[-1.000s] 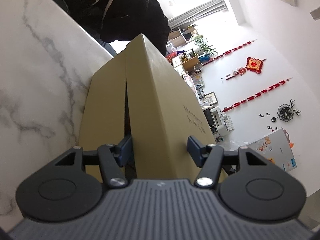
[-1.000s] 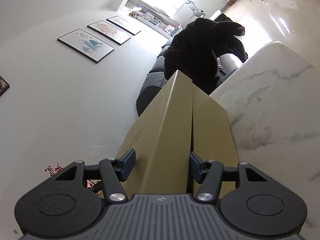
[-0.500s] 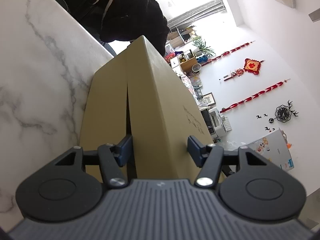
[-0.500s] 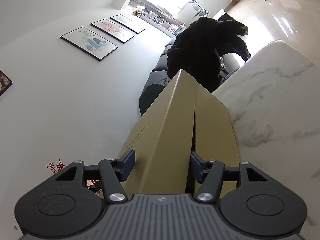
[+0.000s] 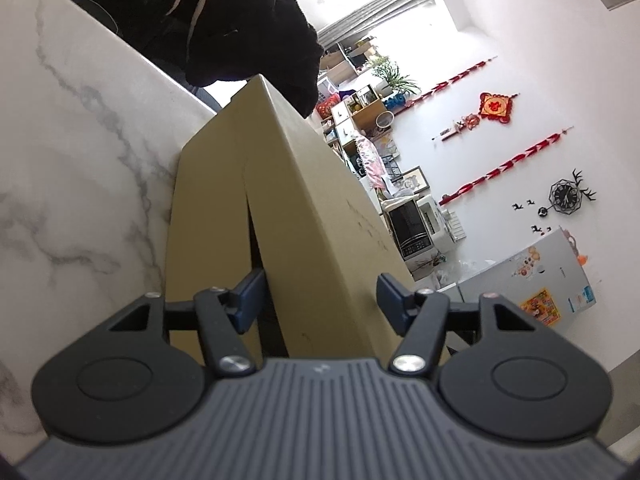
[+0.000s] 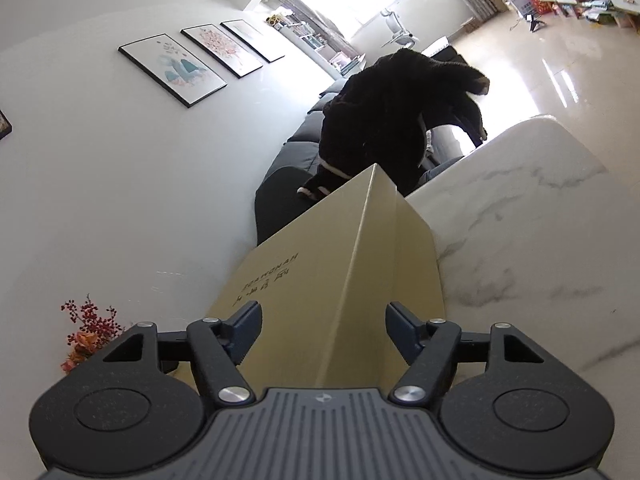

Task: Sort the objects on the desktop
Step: 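Press the lid down over the box rim with both tools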

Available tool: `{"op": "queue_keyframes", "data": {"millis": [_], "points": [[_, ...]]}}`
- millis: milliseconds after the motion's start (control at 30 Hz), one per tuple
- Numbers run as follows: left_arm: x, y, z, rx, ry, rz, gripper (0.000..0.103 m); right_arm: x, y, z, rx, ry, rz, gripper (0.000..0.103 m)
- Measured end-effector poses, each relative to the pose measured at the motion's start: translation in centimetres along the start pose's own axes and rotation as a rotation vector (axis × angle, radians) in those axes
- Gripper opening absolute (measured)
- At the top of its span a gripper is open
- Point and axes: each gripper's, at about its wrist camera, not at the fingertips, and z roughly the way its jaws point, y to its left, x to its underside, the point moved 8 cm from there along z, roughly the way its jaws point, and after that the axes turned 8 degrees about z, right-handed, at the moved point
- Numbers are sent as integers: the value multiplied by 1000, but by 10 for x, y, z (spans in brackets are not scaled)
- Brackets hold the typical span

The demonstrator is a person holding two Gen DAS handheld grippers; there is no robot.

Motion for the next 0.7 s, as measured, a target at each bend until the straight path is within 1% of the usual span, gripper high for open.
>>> {"op": "queue_keyframes", "data": {"millis": [167, 300, 433, 500, 533, 633, 700], "points": [[-1, 0, 1, -8, 9, 5, 60, 2, -3, 8, 1, 13, 4, 65], [-1, 0, 2, -10, 16, 7, 60, 2, -9, 16, 5, 24, 20, 65], [-4, 2, 2, 3, 20, -25, 65, -2, -17, 24, -11, 39, 57, 65], [-5, 1, -1, -17, -2, -22, 76, -4, -21, 28, -25, 50, 84, 65], [-7, 0, -5, -36, -21, 2, 80, -5, -23, 30, -29, 53, 94, 65], [-11, -3, -9, -79, -41, 60, 81, -8, -26, 36, -47, 62, 120, 61], [-13, 1, -4, -93, -34, 58, 80, -9, -26, 39, -48, 57, 118, 61]]}}
